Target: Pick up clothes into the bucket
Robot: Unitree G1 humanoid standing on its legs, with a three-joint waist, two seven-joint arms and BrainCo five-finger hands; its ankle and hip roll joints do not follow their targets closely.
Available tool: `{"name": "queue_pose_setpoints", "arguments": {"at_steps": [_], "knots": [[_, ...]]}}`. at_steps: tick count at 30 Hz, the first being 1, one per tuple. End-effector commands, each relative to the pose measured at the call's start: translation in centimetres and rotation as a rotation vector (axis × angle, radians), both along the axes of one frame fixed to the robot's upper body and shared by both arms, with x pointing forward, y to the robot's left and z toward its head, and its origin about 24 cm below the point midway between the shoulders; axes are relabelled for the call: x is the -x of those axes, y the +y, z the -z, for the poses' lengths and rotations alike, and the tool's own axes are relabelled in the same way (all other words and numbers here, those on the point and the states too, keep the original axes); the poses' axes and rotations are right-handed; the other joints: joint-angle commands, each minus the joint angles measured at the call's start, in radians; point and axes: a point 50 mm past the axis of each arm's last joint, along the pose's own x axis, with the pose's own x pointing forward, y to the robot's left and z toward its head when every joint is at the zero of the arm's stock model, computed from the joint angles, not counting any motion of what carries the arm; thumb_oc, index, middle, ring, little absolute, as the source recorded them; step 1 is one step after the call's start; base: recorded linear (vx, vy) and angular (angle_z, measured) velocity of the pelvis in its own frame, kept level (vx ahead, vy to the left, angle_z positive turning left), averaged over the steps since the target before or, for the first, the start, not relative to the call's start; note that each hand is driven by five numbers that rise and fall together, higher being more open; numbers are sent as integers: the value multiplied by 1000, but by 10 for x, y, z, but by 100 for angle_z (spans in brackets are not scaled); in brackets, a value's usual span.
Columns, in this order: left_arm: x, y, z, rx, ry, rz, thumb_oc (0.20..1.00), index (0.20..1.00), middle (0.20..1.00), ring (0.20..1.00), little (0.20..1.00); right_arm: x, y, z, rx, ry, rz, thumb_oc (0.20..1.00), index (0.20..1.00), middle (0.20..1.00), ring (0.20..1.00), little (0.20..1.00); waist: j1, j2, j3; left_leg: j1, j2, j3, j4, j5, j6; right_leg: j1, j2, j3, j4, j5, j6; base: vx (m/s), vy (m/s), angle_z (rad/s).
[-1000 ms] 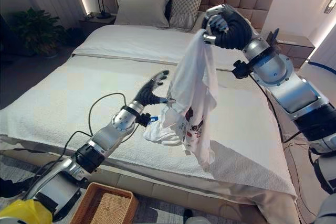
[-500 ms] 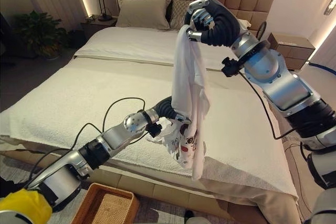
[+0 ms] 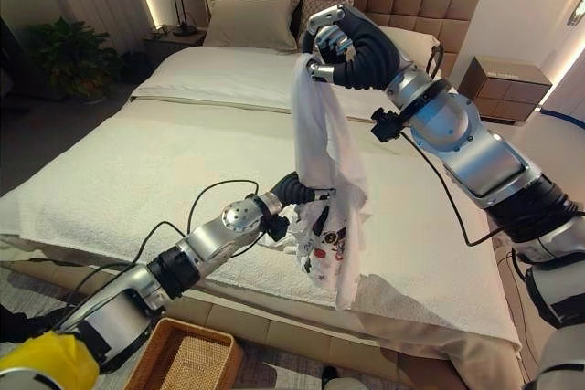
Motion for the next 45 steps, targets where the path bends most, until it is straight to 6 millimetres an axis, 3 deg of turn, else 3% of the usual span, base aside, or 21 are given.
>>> {"name": "queue_pose_setpoints", "arguments": {"at_steps": [1, 4, 5, 6, 7, 12, 14, 15, 18, 20, 22, 24, 25, 30, 31, 33, 35, 45], "knots": [[-11, 8, -7, 95, -8, -81, 200, 200, 200, 200, 200, 12, -2, -32, -108, -142, -45, 200, 200, 200, 200, 200, 14, -52, -29, -63, -19, -41, 128, -111, -13, -2, -76, -47, 127, -111, 71, 0, 0, 0], [-9, 13, -7, 124, -1, -105, 200, 200, 200, 200, 200, 11, -6, -30, -118, -139, -26, 200, 200, 200, 200, 200, 17, -54, -27, -63, -19, -43, 128, -111, -12, -3, -76, -47, 128, -112, 71, 0, 0, 0], [-8, 15, -7, 135, 2, -110, 200, 200, 200, 200, 200, 11, -8, -29, -119, -138, -17, 294, 294, 294, 294, 294, 18, -54, -26, -63, -19, -44, 129, -111, -12, -3, -76, -48, 129, -112, 71, 0, 0, 0], [-7, 17, -8, 150, 1, -114, 200, 200, 200, 200, 200, 10, -11, -28, -118, -135, -4, 504, 504, 504, 504, 504, 19, -54, -24, -64, -19, -44, 129, -112, -12, -3, -76, -49, 128, -112, 70, 0, 0, 0], [-5, 20, -8, 161, 3, -119, 200, 200, 200, 200, 200, 9, -14, -27, -122, -134, 12, 1000, 1000, 1000, 1000, 1000, 22, -54, -23, -66, -19, -45, 130, -112, -12, -4, -76, -49, 129, -112, 70, 0, 0, 0], [7, 47, -31, 204, -116, -137, 200, 200, 200, 200, 200, 3, -43, -14, -124, -105, 153, 1000, 1000, 1000, 1000, 1000, 42, -54, -7, -81, -22, -52, 140, -113, -11, -14, -77, -57, 136, -113, 69, -9, -7, 4], [17, 62, -49, 229, -193, -135, 200, 200, 200, 200, 200, -5, -64, -2, -124, -69, 271, 1000, 1000, 1000, 1000, 1000, 57, -52, 6, -94, -24, -59, 147, -113, -11, -23, -79, -62, 140, -114, 69, -9, -2, 2], [17, 63, -49, 228, -192, -135, 200, 200, 200, 200, 200, -5, -64, -1, -125, -68, 271, 1000, 1000, 1000, 1000, 1000, 56, -53, 6, -94, -24, -59, 148, -113, -11, -23, -79, -62, 141, -114, 69, -29, -5, 9], [30, 73, -71, 257, -278, -107, 200, 200, 200, 200, 200, -14, -88, 11, -88, -28, 409, 1000, 1000, 1000, 1000, 1000, 74, -53, 24, -113, -28, -69, 160, -112, -11, -33, -79, -71, 148, -116, 67, -35, -6, 12], [46, 79, -95, 278, -373, -57, 200, 200, 200, 200, 200, -25, -118, 23, -90, 24, 563, 1000, 1000, 1000, 1000, 1000, 94, -51, 47, -131, -32, -80, 172, -110, -11, -44, -81, -79, 157, -117, 65, -53, -2, 16], [51, 82, -103, 278, -408, -47, 200, 200, 200, 200, 200, -28, -126, 25, -97, 38, 603, 1000, 1000, 1000, 1000, 1000, 98, -50, 56, -139, -33, -85, 178, -109, -12, -49, -82, -80, 163, -118, 64, -41, 1, 16], [68, 94, -126, 269, -517, -33, 200, 200, 200, 200, 200, -34, -149, 34, -127, 83, 715, 1000, 1000, 1000, 1000, 1000, 120, -44, 81, -158, -37, -95, 190, -107, -12, -67, -82, -86, 183, -121, 62, -58, 0, 14], [68, 95, -126, 269, -517, -36, 200, 200, 200, 200, 200, -35, -148, 34, -127, 83, 713, 1000, 1000, 1000, 1000, 1000, 117, -45, 81, -159, -37, -95, 191, -108, -12, -68, -82, -86, 184, -122, 62, -47, 4, 1], [96, 129, -150, 222, -661, -116, 200, 200, 200, 200, 200, -40, -190, 59, -133, 194, 924, 1000, 1000, 1000, 1000, 1000, 158, -27, 131, -202, -50, -123, 225, -104, -11, -106, -90, -104, 229, -130, 56, -48, 6, 17], [96, 130, -150, 221, -661, -119, 200, 200, 200, 200, 200, -41, -189, 59, -132, 194, 920, 1000, 1000, 1000, 1000, 1000, 154, -27, 130, -203, -50, -123, 226, -104, -11, -107, -90, -104, 231, -131, 56, -62, 8, 12], [108, 148, -151, 209, -690, -203, 200, 200, 200, 200, 200, -38, -206, 74, -155, 244, 1007, 1000, 1000, 1000, 1000, 1000, 181, -13, 159, -232, -59, -140, 247, -102, -9, -129, -99, -116, 258, -135, 52, -41, 4, 17], [109, 149, -151, 207, -690, -207, 200, 200, 200, 200, 200, -39, -205, 74, -154, 244, 1002, 1000, 1000, 1000, 1000, 1000, 175, -14, 157, -234, -59, -140, 250, -103, -9, -131, -99, -116, 260, -136, 52, -23, 3, 16], [140, 192, -138, 313, -664, -471, 200, 200, 200, 200, 200, -24, -241, 132, -236, 423, 1227, 1000, 1000, 1000, 1000, 1000, 245, 43, 240, -320, -82, -207, 294, -90, -1, -205, -131, -160, 342, -160, 41, -22, 8, 22]]}}
